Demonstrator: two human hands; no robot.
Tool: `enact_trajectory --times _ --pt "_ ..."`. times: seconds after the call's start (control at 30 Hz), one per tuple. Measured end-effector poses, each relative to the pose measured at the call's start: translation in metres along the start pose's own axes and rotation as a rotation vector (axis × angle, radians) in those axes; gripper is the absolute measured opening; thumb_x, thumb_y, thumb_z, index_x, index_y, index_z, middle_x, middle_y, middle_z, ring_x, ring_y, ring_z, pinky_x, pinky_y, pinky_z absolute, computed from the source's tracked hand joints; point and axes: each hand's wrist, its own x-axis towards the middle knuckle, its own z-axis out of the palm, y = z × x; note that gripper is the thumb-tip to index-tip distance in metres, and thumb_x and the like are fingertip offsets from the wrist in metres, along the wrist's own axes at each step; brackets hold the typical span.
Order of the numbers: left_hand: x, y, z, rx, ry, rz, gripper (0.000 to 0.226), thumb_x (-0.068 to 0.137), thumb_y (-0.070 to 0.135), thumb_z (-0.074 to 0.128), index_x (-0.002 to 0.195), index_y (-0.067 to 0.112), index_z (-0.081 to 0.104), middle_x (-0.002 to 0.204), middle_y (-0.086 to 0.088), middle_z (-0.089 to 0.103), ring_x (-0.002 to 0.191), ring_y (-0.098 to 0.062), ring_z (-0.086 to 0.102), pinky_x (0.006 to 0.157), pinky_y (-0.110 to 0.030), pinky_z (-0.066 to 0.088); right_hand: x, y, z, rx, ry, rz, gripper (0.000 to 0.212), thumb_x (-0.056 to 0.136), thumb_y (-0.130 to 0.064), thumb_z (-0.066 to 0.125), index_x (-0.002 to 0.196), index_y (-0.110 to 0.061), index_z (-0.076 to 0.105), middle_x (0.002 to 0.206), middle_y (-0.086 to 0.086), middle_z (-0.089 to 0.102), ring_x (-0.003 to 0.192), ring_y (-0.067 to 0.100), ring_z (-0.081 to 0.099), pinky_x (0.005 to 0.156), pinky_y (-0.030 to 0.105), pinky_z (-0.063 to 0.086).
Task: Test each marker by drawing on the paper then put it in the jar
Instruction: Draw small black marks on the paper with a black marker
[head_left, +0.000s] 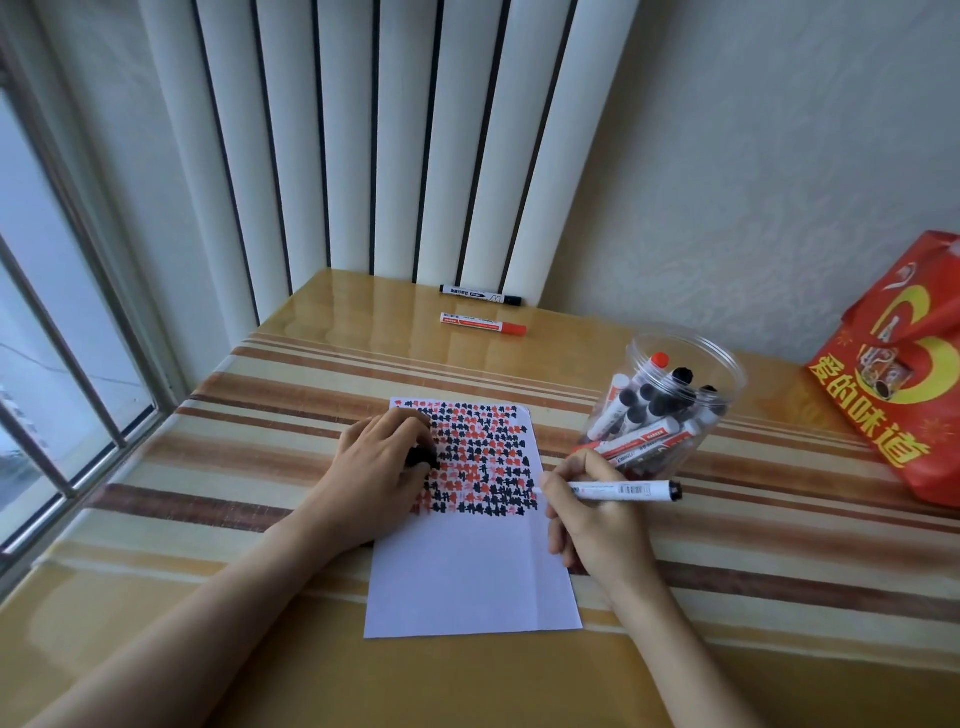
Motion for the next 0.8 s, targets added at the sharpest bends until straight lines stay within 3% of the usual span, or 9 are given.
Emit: enact_trajectory --times 0.1,0.17,0.27,0.47,0.67,0.8 --pt "0.001 0.004 -0.004 -0.030 0.049 0.038 0.018 0.091 0.021 0.070 0.107 0.028 0.065 0.122 0.011 0.053 0.122 -0.015 0.048 0.104 -0.036 0.031 -0.003 -0.009 0.004 0.079 -0.105 -0.078 0.012 0.097 -0.008 0.072 0.089 -0.013 0.064 0.060 0.014 0.060 0.046 0.022 0.059 0.040 0.029 0.046" --pt "0.001 0.008 -0.010 -0.062 0.086 0.077 0.020 0.089 0.021 0.073 0.106 0.029 0.067 0.114 0.012 0.055 0.114 -0.013 0.049 0.099 -0.039 0.038 -0.006 -0.015 0.008 0.183 -0.164 -0.091 0.005 0.097 -0.015 0.071 0.097 -0.011 0.069 0.073 0.020 0.066 0.055 0.026 0.067 0.048 0.031 0.052" --pt "0.001 0.016 -0.016 -0.138 0.067 0.134 0.021 0.090 0.015 0.071 0.106 0.027 0.068 0.103 0.016 0.059 0.100 -0.007 0.054 0.090 -0.040 0.045 -0.013 -0.017 0.017 0.272 -0.206 -0.072 0.019 0.098 -0.024 0.057 0.105 -0.014 0.072 0.095 0.021 0.073 0.064 0.034 0.072 0.057 0.033 0.055" --pt "0.000 0.026 -0.015 -0.194 0.028 0.202 0.019 0.090 0.007 0.070 0.104 0.020 0.068 0.094 0.016 0.064 0.091 -0.009 0.061 0.085 -0.043 0.049 -0.015 -0.011 0.029 0.221 -0.174 -0.105 0.014 0.098 -0.019 0.057 0.098 -0.005 0.053 0.072 0.008 0.066 0.058 0.036 0.070 0.053 0.030 0.053" --pt "0.000 0.028 -0.016 -0.222 -0.016 0.297 0.020 0.090 0.005 0.069 0.103 0.020 0.066 0.094 0.015 0.061 0.087 -0.002 0.057 0.077 -0.027 0.049 -0.013 -0.010 0.030 0.114 -0.213 -0.141 0.009 0.097 -0.022 0.065 0.091 -0.018 0.059 0.069 0.007 0.066 0.055 0.030 0.068 0.051 0.031 0.048" --pt "-0.001 0.025 -0.014 -0.238 -0.008 0.288 0.022 0.090 0.005 0.069 0.104 0.021 0.065 0.097 0.014 0.059 0.088 -0.001 0.058 0.077 -0.022 0.048 -0.012 -0.015 0.027 0.068 -0.191 -0.184 0.025 0.090 -0.041 0.073 0.092 -0.016 0.066 0.063 -0.002 0.060 0.050 0.019 0.053 0.050 0.025 0.042"
